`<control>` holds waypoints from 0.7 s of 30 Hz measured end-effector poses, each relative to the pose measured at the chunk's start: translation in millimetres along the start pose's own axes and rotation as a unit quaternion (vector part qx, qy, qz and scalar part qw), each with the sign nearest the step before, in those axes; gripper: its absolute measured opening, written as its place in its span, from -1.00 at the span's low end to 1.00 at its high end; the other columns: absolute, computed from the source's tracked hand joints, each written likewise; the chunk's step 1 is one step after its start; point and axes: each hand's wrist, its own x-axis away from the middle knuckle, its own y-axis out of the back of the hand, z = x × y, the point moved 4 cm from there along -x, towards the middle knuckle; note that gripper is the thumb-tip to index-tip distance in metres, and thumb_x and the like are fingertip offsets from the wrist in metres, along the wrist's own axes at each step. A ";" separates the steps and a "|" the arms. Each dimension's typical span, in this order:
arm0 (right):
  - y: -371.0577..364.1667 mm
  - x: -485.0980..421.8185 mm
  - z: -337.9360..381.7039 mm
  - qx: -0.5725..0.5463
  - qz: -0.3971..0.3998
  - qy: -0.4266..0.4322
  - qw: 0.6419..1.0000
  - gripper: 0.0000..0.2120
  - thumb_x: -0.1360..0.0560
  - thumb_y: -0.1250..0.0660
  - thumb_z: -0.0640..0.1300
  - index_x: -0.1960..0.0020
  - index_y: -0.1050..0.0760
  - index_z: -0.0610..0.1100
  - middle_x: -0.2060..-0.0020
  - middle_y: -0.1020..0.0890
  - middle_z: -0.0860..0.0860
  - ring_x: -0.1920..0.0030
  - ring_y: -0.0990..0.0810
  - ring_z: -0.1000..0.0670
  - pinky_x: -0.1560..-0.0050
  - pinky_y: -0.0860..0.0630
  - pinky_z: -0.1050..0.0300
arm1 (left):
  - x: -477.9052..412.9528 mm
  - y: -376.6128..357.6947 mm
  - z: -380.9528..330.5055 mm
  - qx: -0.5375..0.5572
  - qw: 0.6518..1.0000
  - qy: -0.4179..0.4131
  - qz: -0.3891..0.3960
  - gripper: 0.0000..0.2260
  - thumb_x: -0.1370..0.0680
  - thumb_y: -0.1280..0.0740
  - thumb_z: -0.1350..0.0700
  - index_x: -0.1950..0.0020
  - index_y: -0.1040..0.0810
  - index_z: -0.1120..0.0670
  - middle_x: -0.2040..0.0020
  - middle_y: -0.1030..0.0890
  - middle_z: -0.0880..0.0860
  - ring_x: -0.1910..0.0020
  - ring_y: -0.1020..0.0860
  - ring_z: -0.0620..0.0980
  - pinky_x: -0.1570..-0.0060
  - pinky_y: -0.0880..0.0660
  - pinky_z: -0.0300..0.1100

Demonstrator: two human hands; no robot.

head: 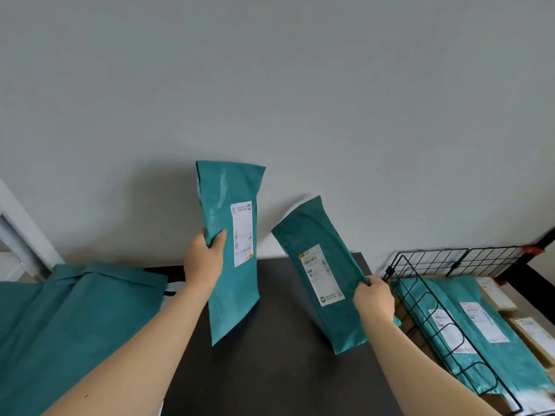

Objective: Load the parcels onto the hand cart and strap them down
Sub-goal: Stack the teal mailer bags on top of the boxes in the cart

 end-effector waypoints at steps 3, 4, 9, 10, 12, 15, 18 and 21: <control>6.0 11.1 -1.1 -0.027 -0.025 -0.009 0.999 -0.73 -0.55 -0.08 -0.24 -0.13 -0.50 -0.13 0.11 -0.61 -0.12 0.21 -0.53 -0.11 0.38 -0.36 0.17 | 11.3 -7.4 9.4 0.092 0.993 0.067 0.030 -0.86 -0.59 -0.25 0.09 0.12 -0.51 0.11 0.22 -0.51 0.07 0.20 -0.46 0.04 0.17 -0.38 -0.13; 7.6 14.5 -2.5 -0.036 -0.032 -0.010 0.999 -0.73 -0.55 -0.08 -0.23 -0.13 -0.50 -0.12 0.11 -0.61 -0.11 0.20 -0.53 -0.11 0.36 -0.38 0.16 | 16.0 -11.0 15.1 0.112 0.989 0.094 0.037 -0.85 -0.59 -0.25 0.10 0.15 -0.50 0.09 0.23 -0.51 0.06 0.20 -0.45 0.04 0.14 -0.40 -0.12; 16.7 30.5 -19.5 -0.076 -0.040 -0.040 0.995 -0.76 -0.57 -0.08 -0.21 -0.08 -0.51 -0.09 0.20 -0.61 -0.07 0.16 -0.64 -0.13 0.27 -0.48 0.12 | 36.6 -29.3 35.4 0.165 0.967 0.187 0.059 -0.87 -0.58 -0.29 0.12 0.16 -0.52 0.09 0.22 -0.54 0.02 0.26 -0.49 -0.03 0.13 -0.44 -0.12; 19.1 31.9 -24.2 -0.083 -0.040 -0.046 0.995 -0.77 -0.57 -0.08 -0.21 -0.06 -0.51 -0.09 0.23 -0.60 -0.06 0.16 -0.65 -0.14 0.26 -0.49 0.10 | 40.6 -31.8 36.9 0.165 0.965 0.193 0.064 -0.85 -0.57 -0.29 0.12 0.20 -0.50 0.06 0.21 -0.54 0.03 0.26 -0.49 -0.03 0.17 -0.43 -0.14; 25.5 32.4 -32.6 -0.099 -0.039 -0.057 0.993 -0.78 -0.56 -0.08 -0.22 -0.02 -0.50 -0.09 0.24 -0.58 -0.04 0.15 -0.66 -0.16 0.25 -0.51 0.06 | 45.1 -34.4 36.2 0.166 0.963 0.198 0.072 -0.85 -0.57 -0.29 0.14 0.21 -0.49 0.05 0.18 -0.54 0.07 0.25 -0.50 0.00 0.16 -0.44 -0.13; 34.3 32.1 -40.7 -0.114 -0.037 -0.067 0.991 -0.81 -0.55 -0.09 -0.25 0.05 -0.46 -0.07 0.24 -0.58 -0.06 0.20 -0.63 -0.15 0.24 -0.54 0.03 | 46.7 -34.4 33.4 0.181 0.961 0.207 0.035 -0.92 -0.57 -0.27 0.19 0.10 -0.51 0.15 0.11 -0.55 0.13 0.19 -0.52 0.07 0.03 -0.47 -0.02; 40.6 28.5 -46.2 -0.136 -0.030 -0.071 0.988 -0.78 -0.54 -0.09 -0.27 0.12 -0.43 -0.02 0.28 -0.58 -0.05 0.27 -0.56 -0.11 0.11 -0.60 -0.08 | 51.7 -33.6 44.4 0.248 0.931 0.256 -0.081 -0.79 -0.58 -0.24 0.22 -0.20 -0.47 0.21 -0.06 -0.55 0.17 0.07 -0.53 0.12 0.03 -0.49 -0.03; 47.5 21.9 -50.5 -0.134 -0.014 -0.069 0.989 -0.78 -0.54 -0.08 -0.29 0.08 -0.46 -0.07 0.29 -0.56 -0.04 0.30 -0.54 -0.08 0.07 -0.60 -0.08 | 71.6 -49.8 67.2 0.346 0.849 0.382 -0.113 -0.64 -0.58 -0.18 0.30 -0.38 -0.34 0.18 -0.27 -0.47 0.18 -0.18 -0.51 0.18 -0.09 -0.49 0.05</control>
